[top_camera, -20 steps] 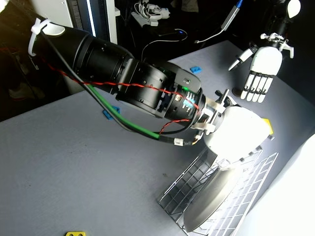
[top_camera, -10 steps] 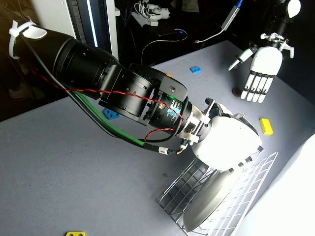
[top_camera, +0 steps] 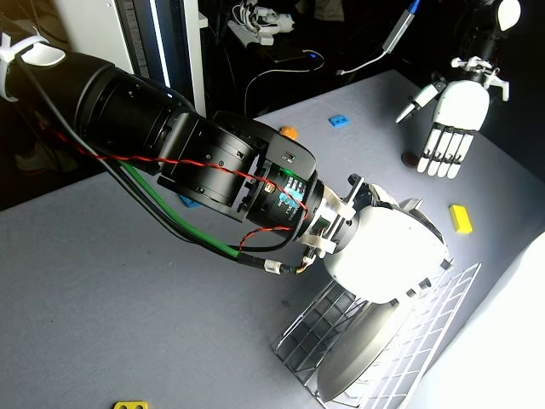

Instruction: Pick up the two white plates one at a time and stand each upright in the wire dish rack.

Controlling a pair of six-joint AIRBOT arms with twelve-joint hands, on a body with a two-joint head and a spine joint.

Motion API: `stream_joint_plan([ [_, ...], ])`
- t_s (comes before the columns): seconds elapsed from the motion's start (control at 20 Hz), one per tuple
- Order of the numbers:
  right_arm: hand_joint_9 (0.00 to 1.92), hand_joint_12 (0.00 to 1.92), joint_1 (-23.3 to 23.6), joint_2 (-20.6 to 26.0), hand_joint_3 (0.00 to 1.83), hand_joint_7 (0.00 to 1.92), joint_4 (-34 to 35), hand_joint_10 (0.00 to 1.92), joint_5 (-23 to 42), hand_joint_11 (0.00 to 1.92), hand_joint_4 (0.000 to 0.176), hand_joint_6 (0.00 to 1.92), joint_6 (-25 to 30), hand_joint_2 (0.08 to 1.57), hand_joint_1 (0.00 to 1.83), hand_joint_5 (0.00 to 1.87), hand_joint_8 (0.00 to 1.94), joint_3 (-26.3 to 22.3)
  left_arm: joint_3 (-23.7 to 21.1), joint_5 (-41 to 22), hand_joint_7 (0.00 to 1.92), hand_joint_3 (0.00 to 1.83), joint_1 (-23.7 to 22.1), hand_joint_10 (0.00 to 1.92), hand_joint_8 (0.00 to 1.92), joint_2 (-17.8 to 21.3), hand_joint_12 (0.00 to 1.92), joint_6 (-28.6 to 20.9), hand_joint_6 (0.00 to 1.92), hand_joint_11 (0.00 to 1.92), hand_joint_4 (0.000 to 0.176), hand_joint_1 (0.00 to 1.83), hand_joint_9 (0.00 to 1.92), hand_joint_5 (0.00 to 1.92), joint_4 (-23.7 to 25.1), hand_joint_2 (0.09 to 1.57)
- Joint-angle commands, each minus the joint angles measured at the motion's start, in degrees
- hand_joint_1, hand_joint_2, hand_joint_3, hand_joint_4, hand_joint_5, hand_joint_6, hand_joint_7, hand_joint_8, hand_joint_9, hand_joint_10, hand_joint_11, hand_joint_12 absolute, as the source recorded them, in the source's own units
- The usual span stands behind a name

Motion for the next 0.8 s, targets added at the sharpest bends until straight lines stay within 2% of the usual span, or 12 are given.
stream_joint_plan([
  [0.0,1.11,0.67,1.2,0.5,0.0,1.13,-0.1,0.86,5.3,1.03,0.0,0.86,0.7,1.04,1.4,1.04,0.67,-0.1,0.1,-0.8,0.0,0.0,-0.4,0.0,0.0,0.4,0.0,0.1,0.01,0.0,0.0,0.0,0.0,0.03,-3.0,1.1],
  [0.4,1.13,0.65,1.7,0.7,0.0,1.12,-5.0,0.84,5.4,1.01,0.0,0.92,0.7,1.05,1.4,0.98,0.7,-0.1,-0.3,-0.8,0.01,0.0,-0.5,0.0,0.0,0.6,0.0,0.1,0.0,0.0,0.0,0.0,0.0,0.01,-3.0,1.09],
  [0.5,1.08,0.68,1.9,0.8,0.0,1.06,-5.9,0.95,5.4,0.95,0.0,1.02,0.7,1.08,1.39,0.92,0.76,-0.1,-0.3,-0.8,0.0,0.0,-0.5,0.0,0.0,0.5,0.0,0.1,0.0,0.0,0.0,0.0,0.0,0.02,-3.0,1.09],
  [0.55,0.96,0.74,2.0,0.8,0.0,1.03,-6.7,0.56,5.5,0.83,0.0,1.17,0.7,1.13,1.25,0.85,0.9,-0.1,-0.3,-0.8,0.0,0.0,-0.5,0.0,0.0,0.5,0.0,0.1,0.0,0.0,0.0,0.0,0.0,0.01,-3.0,1.09],
  [0.6,0.96,0.74,2.0,0.8,0.0,1.03,-7.7,0.56,5.7,0.83,0.0,1.17,0.7,1.13,1.25,0.85,0.9,-0.1,-0.3,-0.8,0.0,0.0,-0.5,0.0,0.0,0.5,0.0,0.1,0.0,0.0,0.0,0.0,0.0,0.01,-3.0,1.09],
  [0.65,0.94,0.81,2.0,0.7,0.0,0.91,-8.5,0.32,5.9,0.7,0.0,0.5,0.7,1.08,1.22,0.8,0.43,-0.2,-0.3,-0.8,0.0,0.0,-0.5,0.0,0.0,0.5,0.0,0.1,0.0,0.0,0.0,0.0,0.0,0.02,-3.0,1.09],
  [0.7,0.87,0.95,2.0,0.7,0.0,0.9,-9.3,0.08,6.1,0.49,0.0,0.08,0.7,1.06,1.17,0.79,0.05,-0.2,-0.3,-0.8,0.0,0.0,-0.5,0.0,0.0,0.4,0.0,0.1,0.0,0.0,0.0,0.0,0.0,0.02,-3.0,1.11],
  [0.75,0.87,0.95,2.0,0.7,0.0,0.9,-10.0,0.08,6.5,0.49,0.0,0.08,0.7,1.06,1.17,0.79,0.05,-0.3,-0.3,-0.8,0.0,0.0,-0.6,0.0,0.0,0.4,0.0,0.1,0.0,0.0,0.0,0.0,0.0,0.02,-3.0,1.11],
])
